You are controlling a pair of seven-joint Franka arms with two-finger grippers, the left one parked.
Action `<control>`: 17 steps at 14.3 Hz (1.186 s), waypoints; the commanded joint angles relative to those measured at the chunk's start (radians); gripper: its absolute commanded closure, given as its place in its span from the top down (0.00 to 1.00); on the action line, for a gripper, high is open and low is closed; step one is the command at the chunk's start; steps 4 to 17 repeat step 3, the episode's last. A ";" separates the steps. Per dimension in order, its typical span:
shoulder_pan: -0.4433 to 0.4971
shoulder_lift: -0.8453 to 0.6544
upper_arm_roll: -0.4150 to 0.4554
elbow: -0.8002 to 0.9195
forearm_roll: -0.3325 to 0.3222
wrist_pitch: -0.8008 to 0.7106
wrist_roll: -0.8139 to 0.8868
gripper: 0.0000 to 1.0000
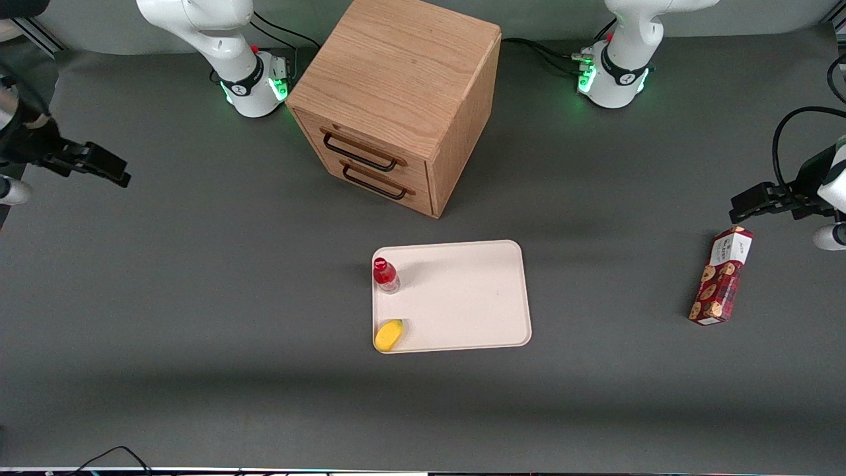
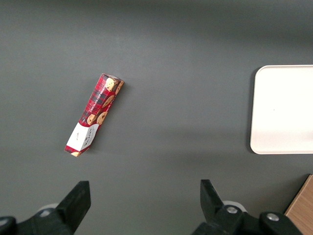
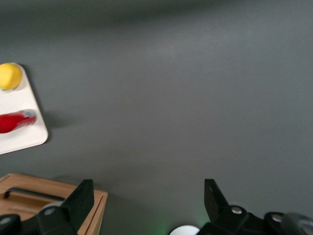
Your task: Place coke bottle on tray
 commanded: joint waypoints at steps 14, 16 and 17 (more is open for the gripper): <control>0.018 -0.068 -0.034 -0.109 0.056 0.088 -0.059 1.00; 0.018 -0.068 -0.034 -0.109 0.056 0.088 -0.059 1.00; 0.018 -0.068 -0.034 -0.109 0.056 0.088 -0.059 1.00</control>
